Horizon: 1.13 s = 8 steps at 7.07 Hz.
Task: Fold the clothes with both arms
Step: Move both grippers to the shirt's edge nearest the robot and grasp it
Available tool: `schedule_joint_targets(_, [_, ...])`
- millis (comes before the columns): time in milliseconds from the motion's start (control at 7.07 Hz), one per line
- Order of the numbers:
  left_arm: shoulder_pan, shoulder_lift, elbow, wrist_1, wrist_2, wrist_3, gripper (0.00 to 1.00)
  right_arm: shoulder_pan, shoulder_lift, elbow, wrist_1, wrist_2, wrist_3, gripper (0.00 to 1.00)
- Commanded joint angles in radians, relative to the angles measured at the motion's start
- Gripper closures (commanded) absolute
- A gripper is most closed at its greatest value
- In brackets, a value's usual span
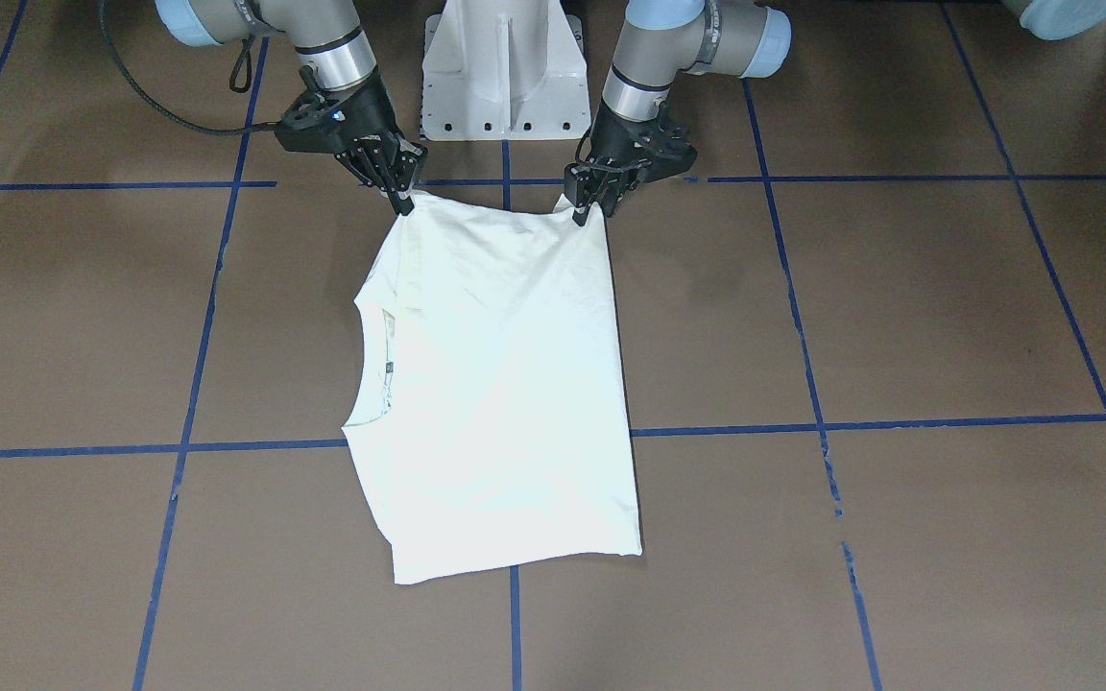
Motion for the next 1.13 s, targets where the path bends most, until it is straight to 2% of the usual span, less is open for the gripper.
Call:
schedule_joint_targets(0, [0.011,-0.002,-0.001,0.033,-0.001,-0.005,0.5,0.0,0.0,0.0,-0.001,0.0,0.0,1.0])
schedule_joint_targets(283, [0.011,-0.002,-0.008,0.033,-0.004,-0.005,1.0,0.0,0.0,0.0,-0.001,0.0,0.0,1.0])
schedule_joint_targets(566, [0.01,-0.002,-0.028,0.034,-0.006,-0.002,1.0,0.0,0.0,0.0,-0.001,0.0,0.0,1.0])
schedule_joint_targets(707, [0.007,0.021,-0.109,0.08,-0.009,0.01,1.0,-0.008,0.0,0.006,0.0,0.0,0.003,1.0])
schedule_joint_targets(849, [0.011,0.028,-0.146,0.099,-0.01,0.007,1.0,-0.055,0.0,0.058,-0.001,0.001,0.005,1.0])
schedule_joint_targets(990, [0.016,0.032,-0.212,0.102,-0.012,-0.001,1.0,-0.128,-0.069,0.142,-0.001,0.002,0.005,1.0])
